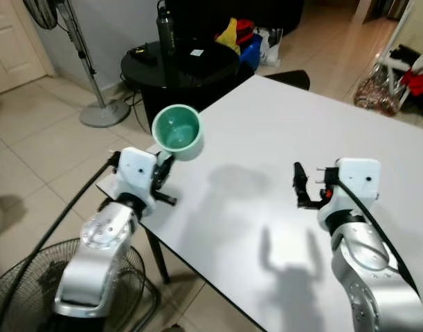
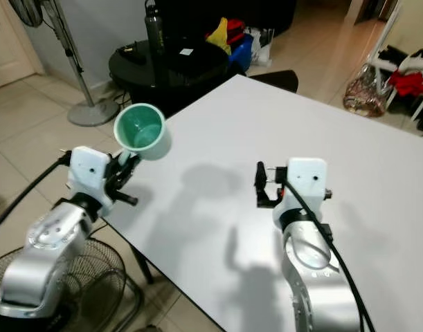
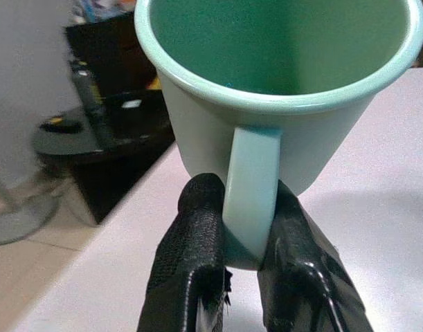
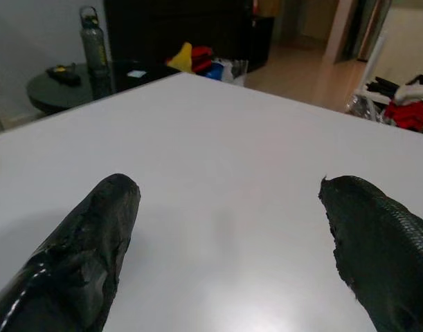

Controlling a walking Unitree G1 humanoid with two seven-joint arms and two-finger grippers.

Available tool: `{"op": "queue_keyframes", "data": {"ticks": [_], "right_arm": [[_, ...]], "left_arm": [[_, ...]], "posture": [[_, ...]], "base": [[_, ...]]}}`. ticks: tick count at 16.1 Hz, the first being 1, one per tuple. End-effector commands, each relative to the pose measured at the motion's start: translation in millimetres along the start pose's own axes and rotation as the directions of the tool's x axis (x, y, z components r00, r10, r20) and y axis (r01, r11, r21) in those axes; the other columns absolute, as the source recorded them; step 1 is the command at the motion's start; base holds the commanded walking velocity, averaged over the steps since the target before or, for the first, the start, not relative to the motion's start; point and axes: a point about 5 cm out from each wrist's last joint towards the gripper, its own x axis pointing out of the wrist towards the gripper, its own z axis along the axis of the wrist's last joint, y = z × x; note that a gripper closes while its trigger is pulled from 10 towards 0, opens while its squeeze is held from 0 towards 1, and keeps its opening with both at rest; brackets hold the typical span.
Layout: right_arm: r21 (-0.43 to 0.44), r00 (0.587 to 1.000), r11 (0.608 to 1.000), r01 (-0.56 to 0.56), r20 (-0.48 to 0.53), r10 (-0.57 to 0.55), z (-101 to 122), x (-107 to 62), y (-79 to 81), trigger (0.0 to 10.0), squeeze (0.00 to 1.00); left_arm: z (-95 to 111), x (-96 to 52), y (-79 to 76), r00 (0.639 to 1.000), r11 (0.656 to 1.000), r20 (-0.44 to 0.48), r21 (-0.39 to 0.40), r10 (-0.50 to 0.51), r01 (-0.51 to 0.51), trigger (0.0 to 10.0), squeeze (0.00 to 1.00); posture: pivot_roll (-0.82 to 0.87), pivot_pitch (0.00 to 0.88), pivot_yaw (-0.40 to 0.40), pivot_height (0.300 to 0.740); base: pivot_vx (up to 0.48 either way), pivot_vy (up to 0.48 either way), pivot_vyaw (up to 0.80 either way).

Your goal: Setting the table

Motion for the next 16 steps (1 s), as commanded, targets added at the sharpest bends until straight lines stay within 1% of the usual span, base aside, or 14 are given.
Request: {"op": "queue_keyframes", "data": {"ticks": [1,6,16], "right_arm": [[0.000,1.000,1.000,-0.007,0.004,0.007,1.7,0.4,1.0,10.0,0.00],[-0.004,1.000,1.000,-0.023,-0.001,0.023,1.0,2.7,3.2,10.0,0.00],[-0.001,1.000,1.000,-0.023,-0.010,0.023,-0.3,2.2,2.1,10.0,0.00]], "left_arm": [[3.8,-0.6,0.5,1.000,1.000,0.013,0.024,-0.001,0.000,10.0,0.00],[4.0,0.0,2.1,1.000,0.999,0.016,0.033,0.003,-0.004,10.0,0.00],[3.6,4.0,-0.9,1.000,1.000,0.015,0.023,-0.004,0.004,10.0,0.00]], "posture": [[0.00,0.000,0.046,0.740],[0.00,0.000,0.046,0.740],[-0.01,0.000,0.046,0.740]], "base": [[0.000,0.000,0.00],[0.000,0.000,0.00],[0.000,0.000,-0.80]]}}
